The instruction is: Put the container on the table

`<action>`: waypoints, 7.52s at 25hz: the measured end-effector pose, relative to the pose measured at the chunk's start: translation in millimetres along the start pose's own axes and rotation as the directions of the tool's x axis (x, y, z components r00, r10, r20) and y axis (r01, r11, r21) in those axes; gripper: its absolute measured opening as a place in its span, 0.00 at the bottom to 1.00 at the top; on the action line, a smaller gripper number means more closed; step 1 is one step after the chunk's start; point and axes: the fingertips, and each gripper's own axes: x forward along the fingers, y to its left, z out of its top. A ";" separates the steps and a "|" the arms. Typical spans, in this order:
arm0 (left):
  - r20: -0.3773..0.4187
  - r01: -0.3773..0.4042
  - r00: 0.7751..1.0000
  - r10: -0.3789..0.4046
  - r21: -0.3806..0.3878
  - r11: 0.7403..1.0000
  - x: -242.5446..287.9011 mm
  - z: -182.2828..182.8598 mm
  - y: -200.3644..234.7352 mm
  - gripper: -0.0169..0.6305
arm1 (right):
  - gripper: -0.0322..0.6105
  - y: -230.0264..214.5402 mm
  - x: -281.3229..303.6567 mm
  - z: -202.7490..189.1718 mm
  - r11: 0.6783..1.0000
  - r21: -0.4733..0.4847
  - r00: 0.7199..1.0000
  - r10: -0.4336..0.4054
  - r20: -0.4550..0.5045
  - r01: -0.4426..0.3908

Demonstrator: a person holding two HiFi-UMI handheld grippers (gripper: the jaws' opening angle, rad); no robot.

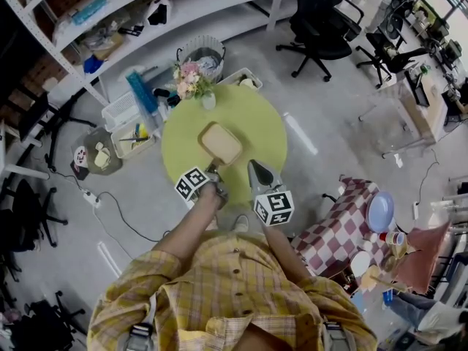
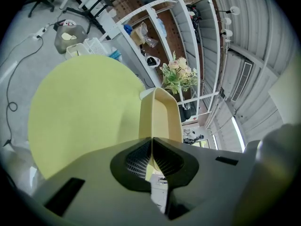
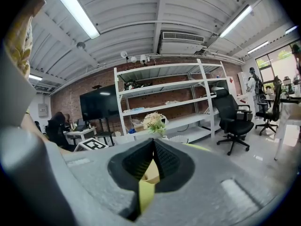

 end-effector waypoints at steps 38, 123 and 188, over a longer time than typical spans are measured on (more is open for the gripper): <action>-0.123 -0.121 0.983 0.135 0.111 0.986 51.9 1.0 77.8 0.05 | 0.05 -13.8 1.9 -7.4 0.999 0.009 0.998 -0.051 -0.035 0.052; -0.133 0.206 0.976 -0.170 0.336 0.919 -42.2 -3.7 -61.9 0.03 | 0.05 16.9 -11.0 -4.4 1.000 0.023 1.000 0.007 -0.025 -0.006; -0.114 0.158 0.974 -0.194 0.960 0.232 -86.6 -40.1 -116.6 0.04 | 0.05 17.1 -11.3 -11.7 0.999 0.030 0.999 0.016 -0.036 -0.015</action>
